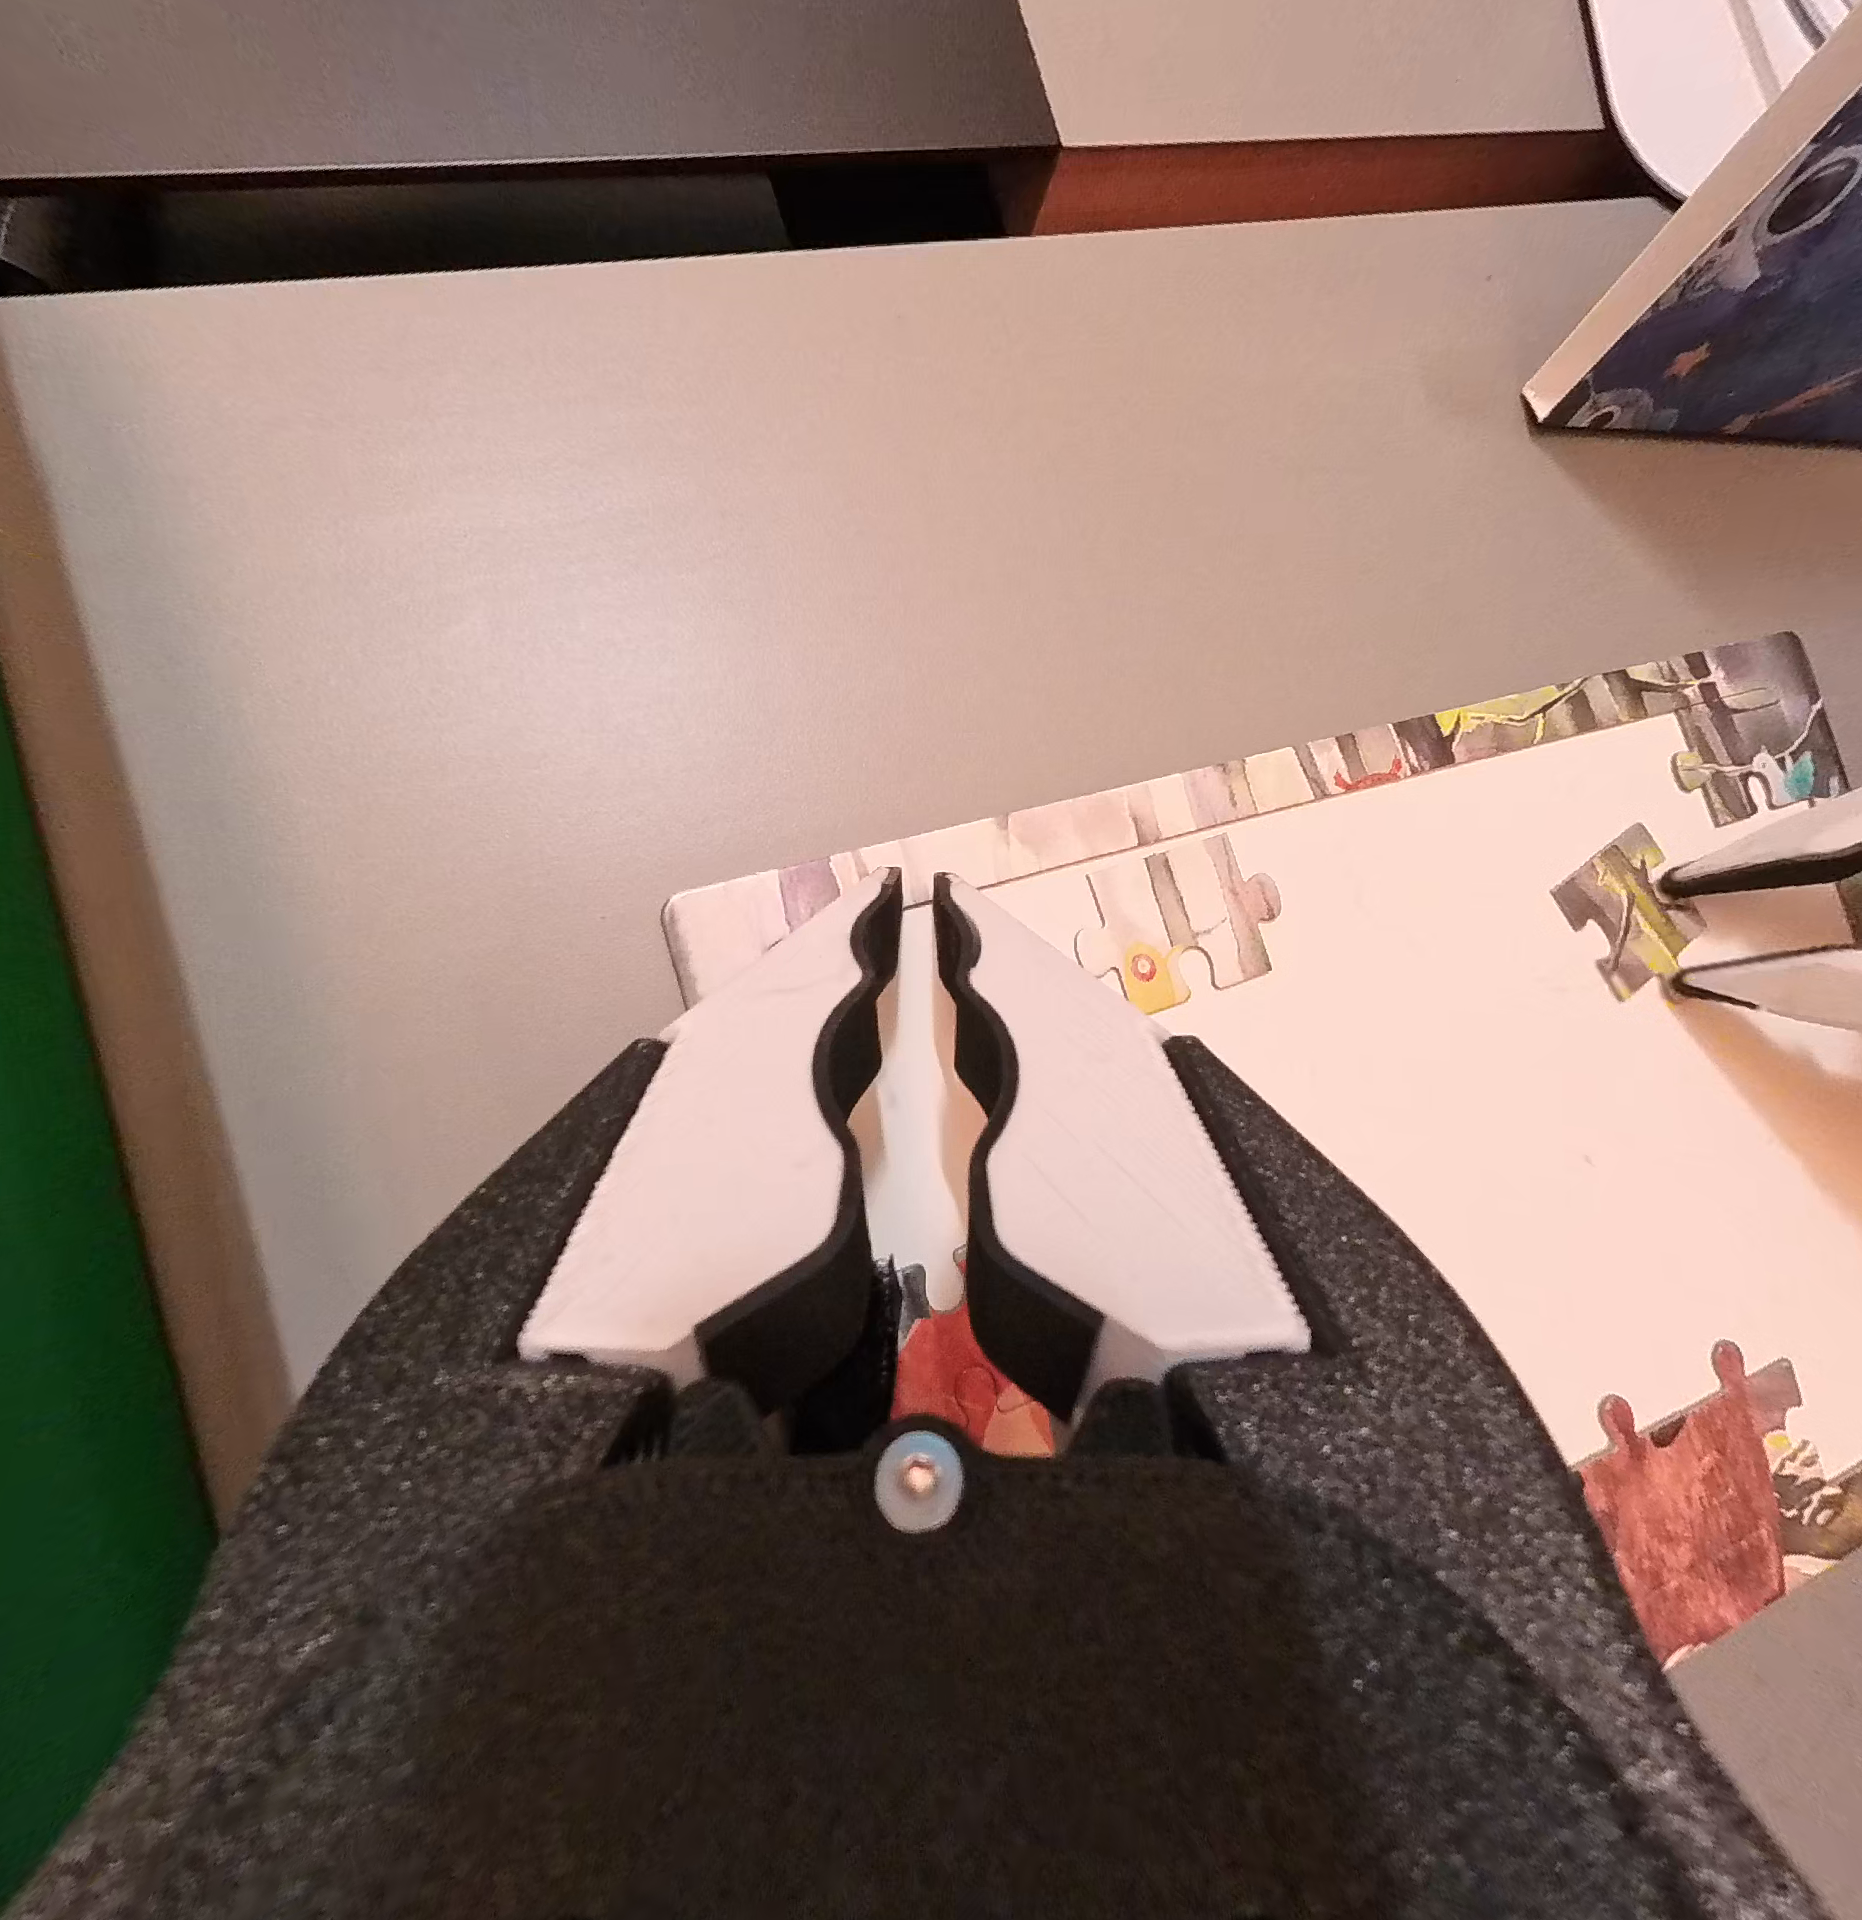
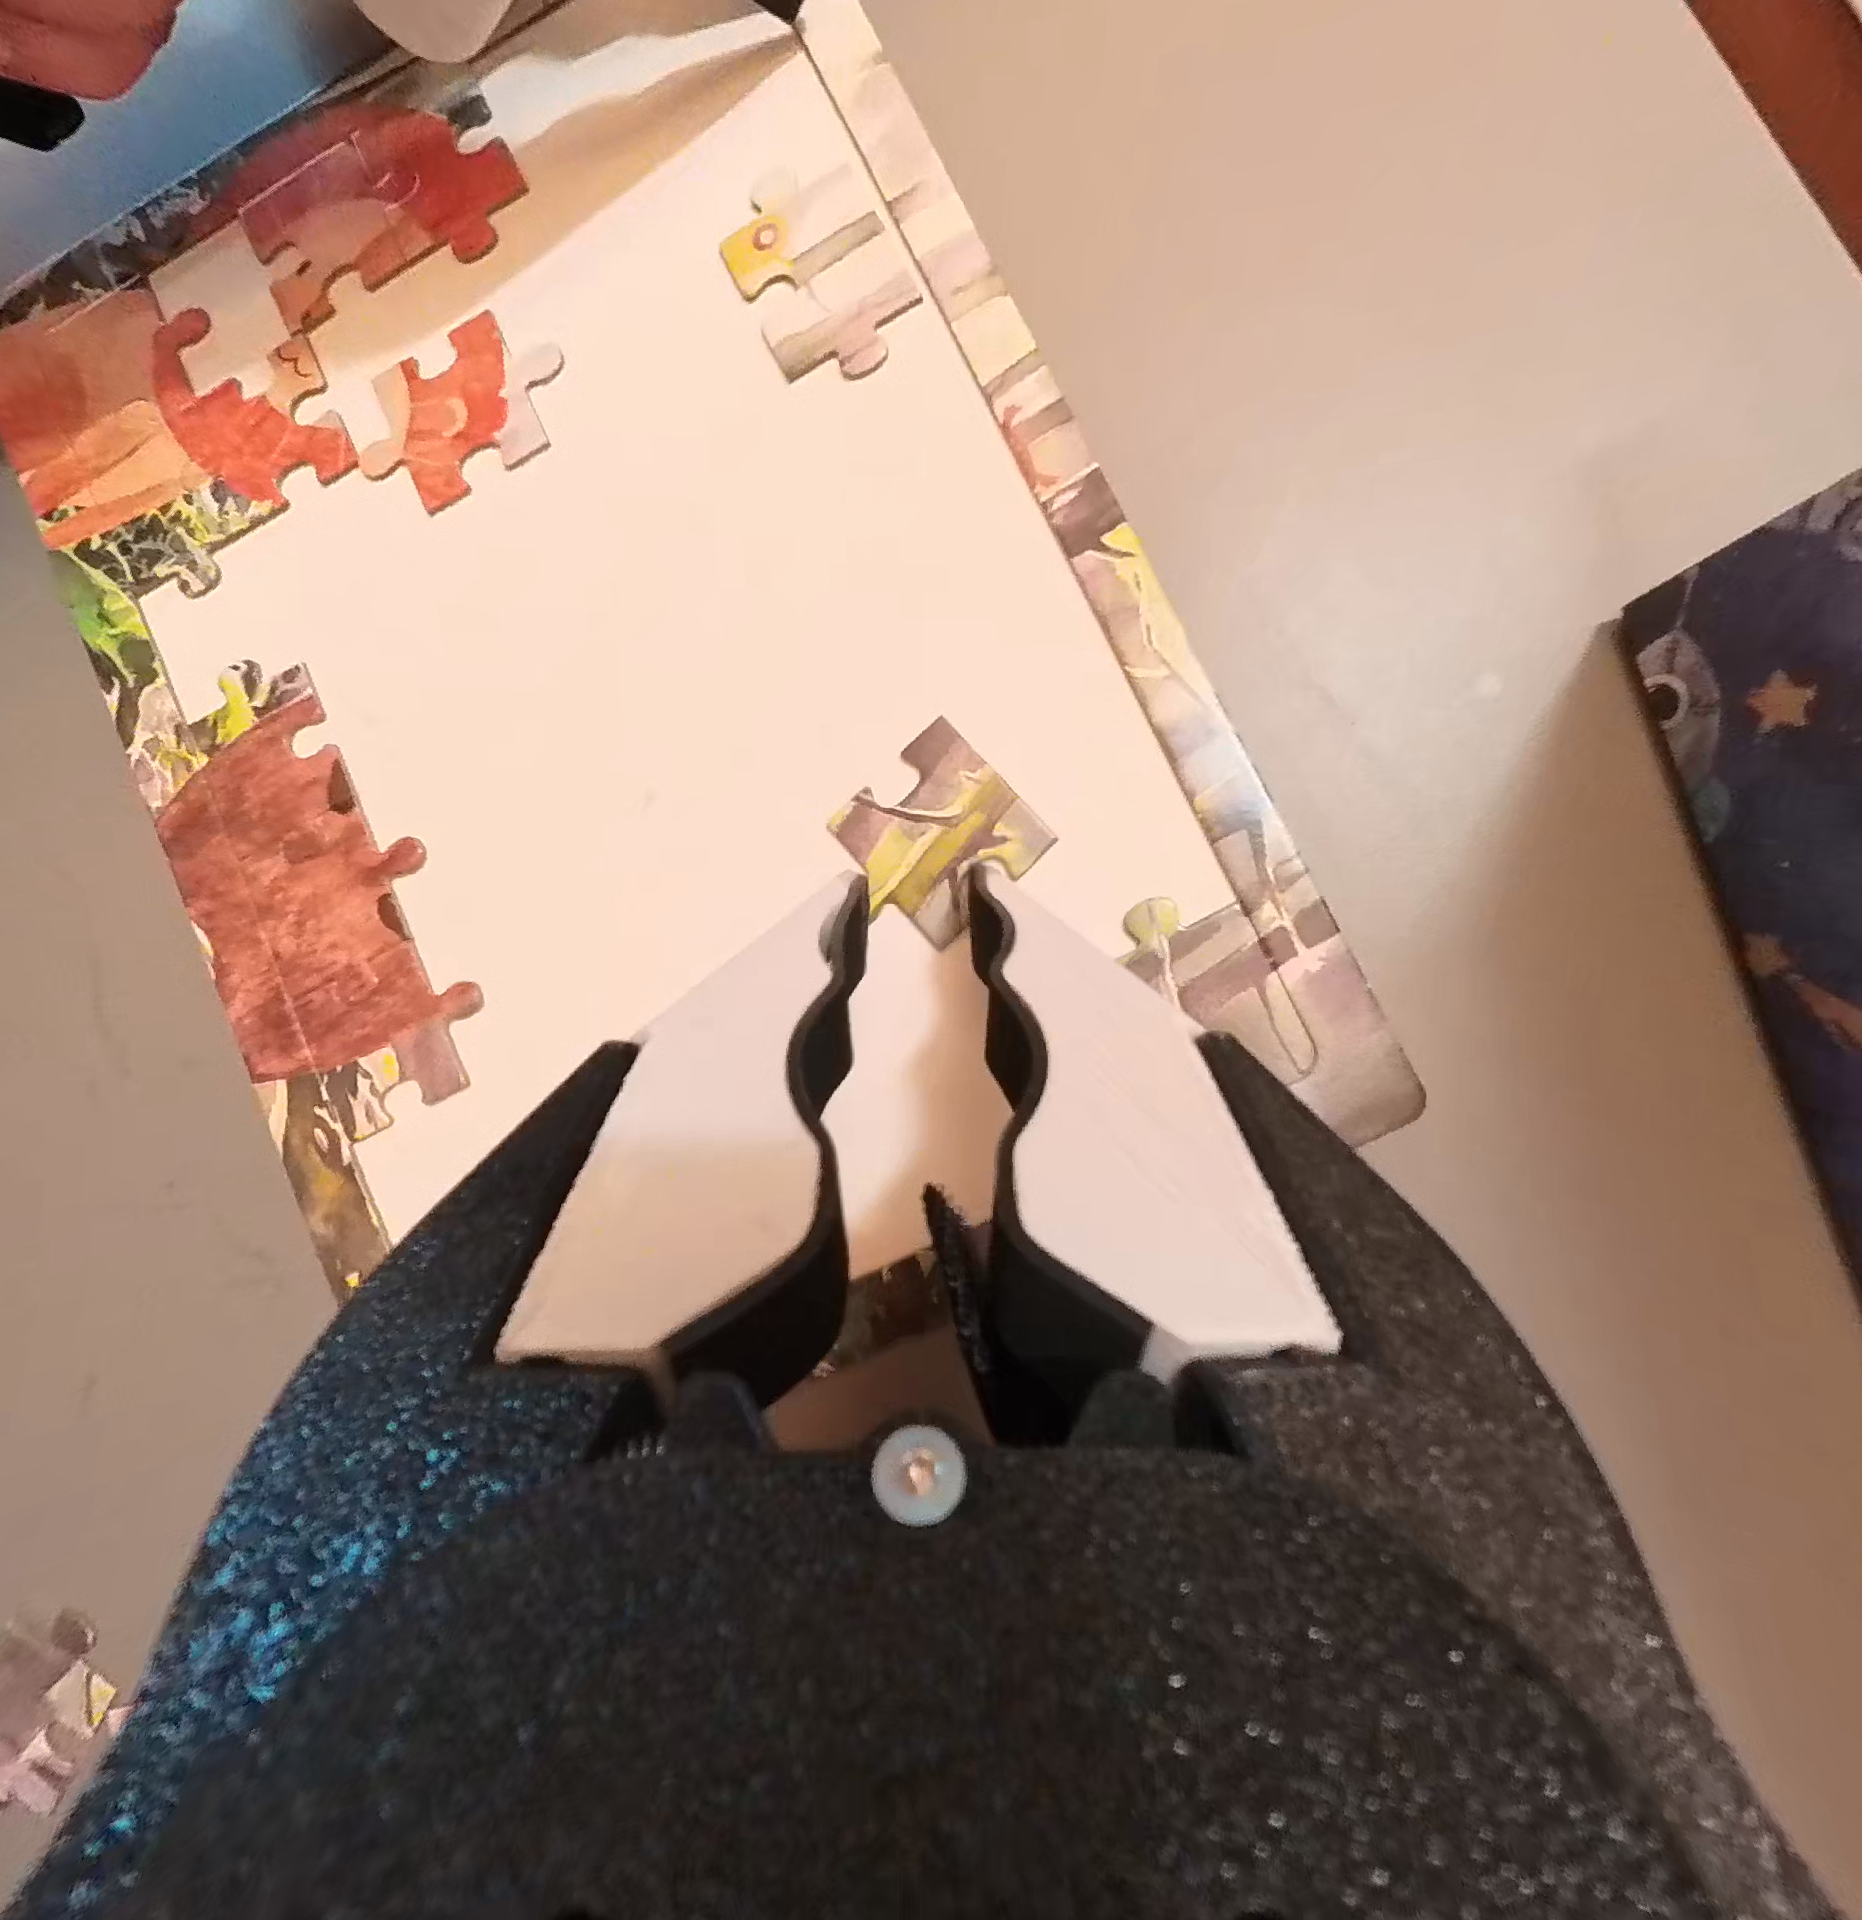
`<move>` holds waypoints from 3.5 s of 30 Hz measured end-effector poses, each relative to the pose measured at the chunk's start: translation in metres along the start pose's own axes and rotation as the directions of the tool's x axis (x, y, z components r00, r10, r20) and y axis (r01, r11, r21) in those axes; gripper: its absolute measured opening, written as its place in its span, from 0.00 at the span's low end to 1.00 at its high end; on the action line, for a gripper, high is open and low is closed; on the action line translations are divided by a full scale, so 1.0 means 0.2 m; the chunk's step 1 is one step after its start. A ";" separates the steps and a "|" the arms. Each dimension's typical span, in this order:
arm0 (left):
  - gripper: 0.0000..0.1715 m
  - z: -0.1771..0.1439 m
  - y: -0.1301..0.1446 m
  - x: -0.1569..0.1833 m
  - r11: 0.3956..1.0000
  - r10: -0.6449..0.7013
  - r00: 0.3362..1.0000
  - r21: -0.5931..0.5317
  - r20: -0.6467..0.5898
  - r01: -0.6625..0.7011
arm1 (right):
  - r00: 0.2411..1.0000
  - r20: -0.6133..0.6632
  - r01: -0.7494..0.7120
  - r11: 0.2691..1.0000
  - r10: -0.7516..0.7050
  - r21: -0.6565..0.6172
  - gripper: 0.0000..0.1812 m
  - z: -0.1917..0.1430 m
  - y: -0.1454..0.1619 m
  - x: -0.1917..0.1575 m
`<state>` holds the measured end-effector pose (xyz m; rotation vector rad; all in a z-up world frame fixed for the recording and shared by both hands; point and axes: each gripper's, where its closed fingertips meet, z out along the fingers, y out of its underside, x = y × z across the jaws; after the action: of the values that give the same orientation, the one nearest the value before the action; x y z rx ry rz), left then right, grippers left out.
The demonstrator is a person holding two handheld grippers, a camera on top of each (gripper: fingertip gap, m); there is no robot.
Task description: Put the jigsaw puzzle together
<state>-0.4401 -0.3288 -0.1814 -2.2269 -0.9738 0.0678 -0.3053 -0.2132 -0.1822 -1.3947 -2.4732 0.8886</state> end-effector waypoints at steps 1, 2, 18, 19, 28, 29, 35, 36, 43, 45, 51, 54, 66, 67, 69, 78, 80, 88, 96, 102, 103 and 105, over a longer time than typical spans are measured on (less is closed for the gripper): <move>0.03 0.00 0.00 0.00 1.000 0.001 1.000 0.000 -0.001 -0.001 | 1.000 -0.013 0.005 1.000 -0.005 0.003 0.09 -0.01 -0.01 0.01; 0.03 0.00 0.00 0.00 1.000 0.000 1.000 0.001 -0.002 0.000 | 1.000 -0.021 0.012 1.000 -0.011 0.021 0.09 -0.02 -0.02 0.02; 0.03 0.00 0.00 0.00 1.000 0.007 1.000 0.000 0.007 -0.007 | 0.989 -0.147 0.008 0.995 0.006 0.097 0.02 0.01 -0.06 0.15; 0.03 0.00 0.00 0.00 1.000 0.008 1.000 -0.001 0.008 -0.008 | 0.985 -0.172 -0.005 0.995 0.023 0.105 0.01 -0.01 -0.06 0.19; 0.03 0.00 0.00 0.00 1.000 0.012 1.000 0.000 0.012 -0.012 | 0.996 0.010 -0.090 0.986 0.089 0.138 0.04 -0.16 -0.01 0.14; 0.03 0.00 0.00 0.00 1.000 0.014 1.000 0.001 0.013 -0.014 | 0.999 0.017 -0.037 0.993 0.036 0.109 0.03 -0.12 0.00 0.10; 0.04 0.00 0.00 0.00 1.000 0.015 1.000 0.001 0.012 -0.015 | 0.999 -0.046 0.026 0.996 -0.022 0.087 0.01 -0.01 -0.02 0.09; 0.04 0.00 0.00 0.00 1.000 0.016 1.000 0.001 0.014 -0.016 | 0.997 -0.069 0.024 0.995 -0.018 0.094 0.00 -0.01 -0.03 0.11; 0.04 0.00 0.00 0.00 1.000 0.019 1.000 0.001 0.016 -0.019 | 0.999 -0.049 0.006 0.989 0.001 0.145 0.01 -0.04 -0.05 0.12; 0.04 0.00 0.00 0.00 1.000 0.023 0.999 -0.005 0.021 -0.023 | 0.996 -0.083 -0.021 0.983 0.037 0.181 0.01 -0.12 -0.05 0.19; 0.05 -0.14 -0.20 0.14 0.970 0.164 0.982 0.166 0.096 -0.179 | 0.978 -0.167 -0.093 0.981 0.122 0.168 0.03 -0.20 0.03 0.34; 0.04 -0.09 -0.20 0.50 0.962 0.243 0.961 0.158 -0.134 -0.222 | 0.981 -0.166 -0.076 0.988 0.098 0.135 0.02 -0.18 0.05 0.33; 0.00 0.21 0.04 0.79 0.939 0.280 0.925 -0.130 -0.256 -0.320 | 0.987 -0.125 -0.079 0.988 0.096 0.132 0.00 -0.12 0.09 0.33; 0.00 0.21 0.03 0.79 0.938 0.283 0.925 -0.129 -0.254 -0.323 | 0.988 -0.122 -0.082 0.988 0.099 0.134 0.00 -0.12 0.09 0.33; 0.00 0.22 0.03 0.80 0.935 0.291 0.923 -0.128 -0.252 -0.330 | 0.988 -0.118 -0.086 0.987 0.102 0.139 0.00 -0.12 0.09 0.33; 0.02 0.24 0.00 0.81 0.910 0.374 0.892 -0.085 -0.252 -0.406 | 0.989 -0.097 -0.098 0.983 0.114 0.155 0.00 -0.12 0.09 0.33; 0.02 0.24 0.00 0.82 0.918 0.361 0.894 -0.070 -0.266 -0.391 | 0.989 -0.089 -0.106 0.982 0.121 0.159 0.00 -0.12 0.09 0.33; 0.16 0.20 0.03 0.81 0.860 0.476 0.841 -0.065 -0.257 -0.507 | 0.989 -0.075 -0.114 0.980 0.128 0.164 0.00 -0.12 0.09 0.33; 0.21 0.18 0.04 0.88 0.863 0.468 0.849 -0.082 -0.246 -0.499 | 0.989 -0.078 -0.110 0.981 0.124 0.159 0.00 -0.12 0.09 0.33; 0.18 0.23 0.04 0.88 0.899 0.401 0.902 -0.119 -0.162 -0.421 | 0.989 -0.084 -0.107 0.982 0.121 0.155 0.00 -0.12 0.09 0.33; 0.17 0.23 0.04 0.88 0.906 0.388 0.911 -0.125 -0.144 -0.405 | 0.989 -0.085 -0.106 0.982 0.120 0.154 0.00 -0.12 0.09 0.33; 0.15 0.23 0.04 0.87 0.904 0.396 0.912 -0.133 -0.104 -0.407 | 0.989 -0.087 -0.105 0.983 0.119 0.153 0.00 -0.12 0.09 0.33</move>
<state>-0.3252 -0.1896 -0.1836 -2.5225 -0.4775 0.0974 -0.3187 -0.1432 -0.1827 -1.4999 -2.2287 0.9821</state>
